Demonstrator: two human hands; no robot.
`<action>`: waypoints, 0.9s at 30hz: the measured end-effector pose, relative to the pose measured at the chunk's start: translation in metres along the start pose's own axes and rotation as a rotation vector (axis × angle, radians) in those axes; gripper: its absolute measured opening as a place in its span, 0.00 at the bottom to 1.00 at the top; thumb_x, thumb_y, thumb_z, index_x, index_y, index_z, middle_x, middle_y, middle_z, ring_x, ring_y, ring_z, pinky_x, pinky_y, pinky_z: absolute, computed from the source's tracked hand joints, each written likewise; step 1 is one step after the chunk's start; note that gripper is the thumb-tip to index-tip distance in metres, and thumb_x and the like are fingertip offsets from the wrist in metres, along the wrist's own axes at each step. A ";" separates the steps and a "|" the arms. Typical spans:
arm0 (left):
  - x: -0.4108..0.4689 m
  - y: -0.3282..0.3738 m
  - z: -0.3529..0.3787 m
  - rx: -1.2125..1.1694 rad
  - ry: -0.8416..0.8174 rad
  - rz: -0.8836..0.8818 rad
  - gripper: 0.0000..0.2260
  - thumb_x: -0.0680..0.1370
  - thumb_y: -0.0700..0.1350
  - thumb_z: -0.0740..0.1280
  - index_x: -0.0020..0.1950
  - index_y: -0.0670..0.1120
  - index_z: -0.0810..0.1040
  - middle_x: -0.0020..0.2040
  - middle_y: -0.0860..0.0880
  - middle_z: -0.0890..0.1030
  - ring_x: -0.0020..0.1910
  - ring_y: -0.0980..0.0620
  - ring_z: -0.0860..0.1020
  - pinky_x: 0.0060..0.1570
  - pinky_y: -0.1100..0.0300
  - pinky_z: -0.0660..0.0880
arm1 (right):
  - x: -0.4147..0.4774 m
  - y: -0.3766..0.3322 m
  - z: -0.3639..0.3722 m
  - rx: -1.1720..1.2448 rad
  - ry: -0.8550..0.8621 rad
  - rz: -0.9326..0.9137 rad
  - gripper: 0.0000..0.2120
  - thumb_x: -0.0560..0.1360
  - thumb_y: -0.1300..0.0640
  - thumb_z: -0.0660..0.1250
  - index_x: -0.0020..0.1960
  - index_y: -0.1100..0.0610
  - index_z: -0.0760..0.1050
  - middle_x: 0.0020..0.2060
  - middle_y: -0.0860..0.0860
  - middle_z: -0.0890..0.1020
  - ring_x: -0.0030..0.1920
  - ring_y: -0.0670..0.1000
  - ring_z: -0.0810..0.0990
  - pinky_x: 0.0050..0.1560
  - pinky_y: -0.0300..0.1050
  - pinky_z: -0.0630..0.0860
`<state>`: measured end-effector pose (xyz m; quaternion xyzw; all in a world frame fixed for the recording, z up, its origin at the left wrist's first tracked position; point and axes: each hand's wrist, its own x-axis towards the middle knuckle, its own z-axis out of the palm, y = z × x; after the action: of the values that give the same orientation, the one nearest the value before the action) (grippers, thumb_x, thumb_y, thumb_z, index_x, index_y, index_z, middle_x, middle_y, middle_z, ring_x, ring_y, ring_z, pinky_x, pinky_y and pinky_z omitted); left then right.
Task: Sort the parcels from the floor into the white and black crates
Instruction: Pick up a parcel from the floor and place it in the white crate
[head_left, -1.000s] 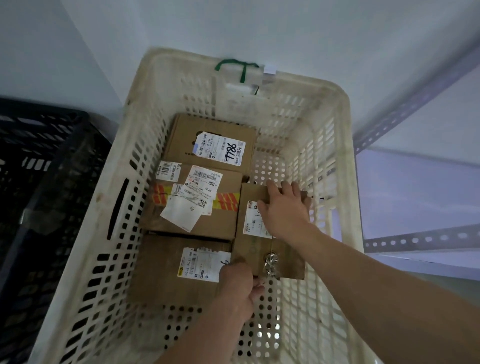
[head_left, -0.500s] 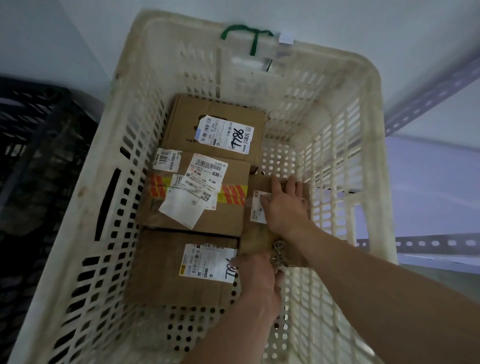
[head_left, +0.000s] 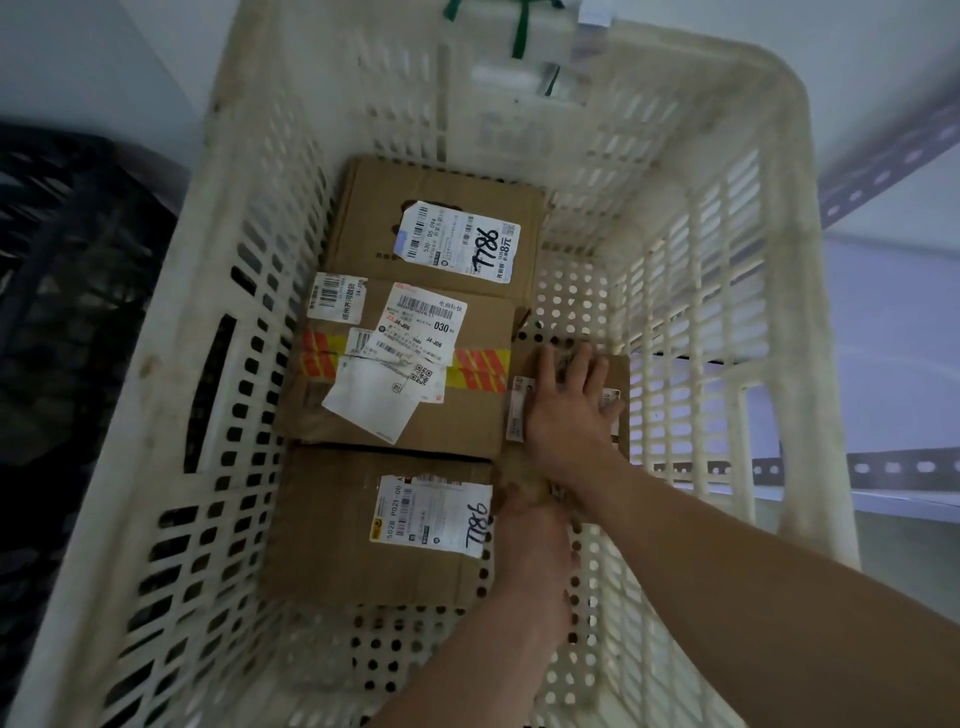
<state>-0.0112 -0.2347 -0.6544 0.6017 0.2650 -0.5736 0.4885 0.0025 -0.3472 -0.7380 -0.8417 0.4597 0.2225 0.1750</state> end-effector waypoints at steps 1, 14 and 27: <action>0.003 0.002 -0.003 0.002 -0.010 0.016 0.13 0.77 0.48 0.62 0.56 0.42 0.76 0.53 0.44 0.79 0.54 0.43 0.79 0.63 0.42 0.76 | 0.000 -0.002 -0.001 -0.016 -0.006 0.007 0.34 0.84 0.56 0.53 0.83 0.53 0.38 0.81 0.64 0.37 0.80 0.69 0.37 0.73 0.78 0.52; -0.034 0.014 -0.046 0.068 -0.184 -0.111 0.07 0.82 0.42 0.64 0.48 0.54 0.74 0.53 0.51 0.75 0.60 0.47 0.73 0.59 0.44 0.74 | -0.015 0.010 -0.053 0.106 -0.086 -0.015 0.37 0.81 0.47 0.65 0.83 0.52 0.50 0.82 0.61 0.46 0.81 0.66 0.45 0.80 0.59 0.53; -0.165 0.087 -0.134 0.273 -0.140 0.269 0.23 0.82 0.59 0.63 0.73 0.50 0.71 0.66 0.50 0.76 0.66 0.47 0.72 0.65 0.44 0.70 | -0.160 -0.052 -0.175 0.335 0.142 -0.162 0.23 0.81 0.47 0.64 0.73 0.54 0.71 0.64 0.57 0.78 0.60 0.60 0.79 0.51 0.47 0.74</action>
<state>0.0899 -0.1087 -0.4909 0.6510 0.0674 -0.5742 0.4918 0.0077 -0.2965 -0.5013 -0.8485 0.4324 0.0682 0.2973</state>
